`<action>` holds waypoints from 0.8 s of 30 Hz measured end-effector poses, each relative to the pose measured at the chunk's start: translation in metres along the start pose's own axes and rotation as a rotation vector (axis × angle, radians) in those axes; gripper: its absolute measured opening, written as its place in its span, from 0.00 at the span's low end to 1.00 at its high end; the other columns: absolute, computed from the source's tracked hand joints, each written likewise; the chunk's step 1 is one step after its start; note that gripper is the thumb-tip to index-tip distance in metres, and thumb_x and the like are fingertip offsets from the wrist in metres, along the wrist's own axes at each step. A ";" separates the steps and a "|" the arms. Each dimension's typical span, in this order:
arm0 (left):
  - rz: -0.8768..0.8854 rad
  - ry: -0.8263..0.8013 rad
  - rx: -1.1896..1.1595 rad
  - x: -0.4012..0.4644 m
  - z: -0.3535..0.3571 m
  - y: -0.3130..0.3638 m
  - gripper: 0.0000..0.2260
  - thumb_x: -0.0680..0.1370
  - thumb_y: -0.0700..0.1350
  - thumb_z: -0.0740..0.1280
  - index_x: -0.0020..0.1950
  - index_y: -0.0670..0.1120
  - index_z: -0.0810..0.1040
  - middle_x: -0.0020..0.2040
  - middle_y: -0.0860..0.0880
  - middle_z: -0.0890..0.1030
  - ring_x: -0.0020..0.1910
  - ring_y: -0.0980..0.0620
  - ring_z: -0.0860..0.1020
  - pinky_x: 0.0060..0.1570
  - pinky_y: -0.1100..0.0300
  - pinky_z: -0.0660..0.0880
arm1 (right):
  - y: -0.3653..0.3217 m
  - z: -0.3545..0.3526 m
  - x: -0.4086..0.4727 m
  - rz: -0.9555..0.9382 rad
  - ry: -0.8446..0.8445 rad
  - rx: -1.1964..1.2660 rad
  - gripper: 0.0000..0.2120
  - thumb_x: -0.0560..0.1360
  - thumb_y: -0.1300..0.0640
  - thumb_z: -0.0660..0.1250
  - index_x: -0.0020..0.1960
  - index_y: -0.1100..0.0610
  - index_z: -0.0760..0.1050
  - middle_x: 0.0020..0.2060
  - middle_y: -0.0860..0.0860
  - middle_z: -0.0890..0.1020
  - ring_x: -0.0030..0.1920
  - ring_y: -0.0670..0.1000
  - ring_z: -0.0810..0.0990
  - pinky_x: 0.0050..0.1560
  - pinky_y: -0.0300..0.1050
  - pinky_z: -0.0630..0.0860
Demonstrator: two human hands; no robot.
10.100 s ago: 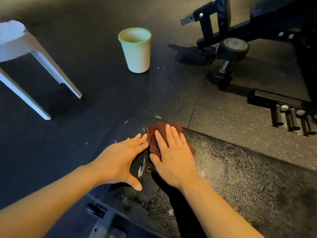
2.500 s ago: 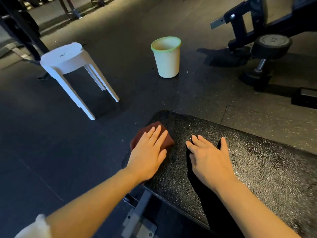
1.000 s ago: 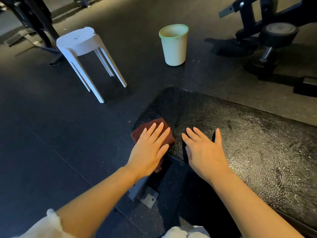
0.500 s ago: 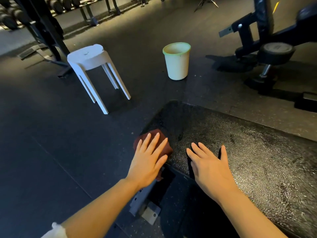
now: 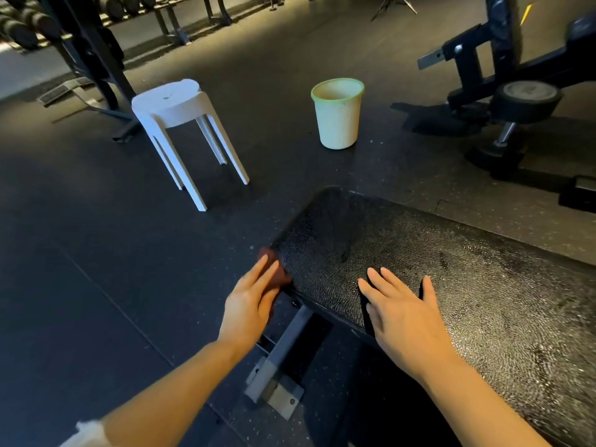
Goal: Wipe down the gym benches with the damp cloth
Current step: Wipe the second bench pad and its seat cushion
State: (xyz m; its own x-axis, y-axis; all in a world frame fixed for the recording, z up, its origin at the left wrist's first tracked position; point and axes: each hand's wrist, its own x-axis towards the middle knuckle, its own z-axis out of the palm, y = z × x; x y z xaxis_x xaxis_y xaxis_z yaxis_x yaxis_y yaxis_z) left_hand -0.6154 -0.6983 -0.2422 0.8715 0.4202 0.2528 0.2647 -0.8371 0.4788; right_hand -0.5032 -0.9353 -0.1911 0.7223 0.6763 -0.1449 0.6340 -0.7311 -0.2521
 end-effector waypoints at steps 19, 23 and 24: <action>-0.060 0.051 -0.071 0.084 0.006 0.028 0.16 0.76 0.43 0.70 0.64 0.47 0.78 0.65 0.46 0.72 0.60 0.48 0.74 0.66 0.52 0.70 | 0.008 0.008 0.007 -0.061 0.104 -0.048 0.21 0.79 0.50 0.62 0.72 0.45 0.68 0.73 0.43 0.66 0.75 0.46 0.61 0.72 0.65 0.52; -0.080 0.139 -0.188 0.078 0.014 0.075 0.17 0.71 0.42 0.74 0.57 0.47 0.75 0.58 0.51 0.68 0.53 0.55 0.70 0.59 0.58 0.71 | 0.014 0.005 0.010 -0.058 0.239 -0.112 0.24 0.66 0.52 0.77 0.61 0.50 0.79 0.61 0.50 0.80 0.63 0.52 0.78 0.61 0.66 0.70; 0.033 0.074 -0.203 0.067 0.021 0.085 0.15 0.71 0.43 0.74 0.56 0.47 0.76 0.58 0.52 0.68 0.54 0.57 0.70 0.60 0.59 0.71 | 0.016 0.004 0.012 -0.052 0.284 -0.104 0.24 0.65 0.54 0.77 0.60 0.51 0.80 0.59 0.51 0.81 0.61 0.53 0.79 0.61 0.65 0.70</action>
State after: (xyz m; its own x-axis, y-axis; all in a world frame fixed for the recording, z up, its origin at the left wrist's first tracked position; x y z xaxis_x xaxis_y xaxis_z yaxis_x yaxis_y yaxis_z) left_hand -0.5260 -0.7487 -0.2026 0.8434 0.4249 0.3288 0.1416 -0.7661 0.6269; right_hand -0.4857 -0.9389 -0.2006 0.7269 0.6717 0.1430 0.6868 -0.7111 -0.1506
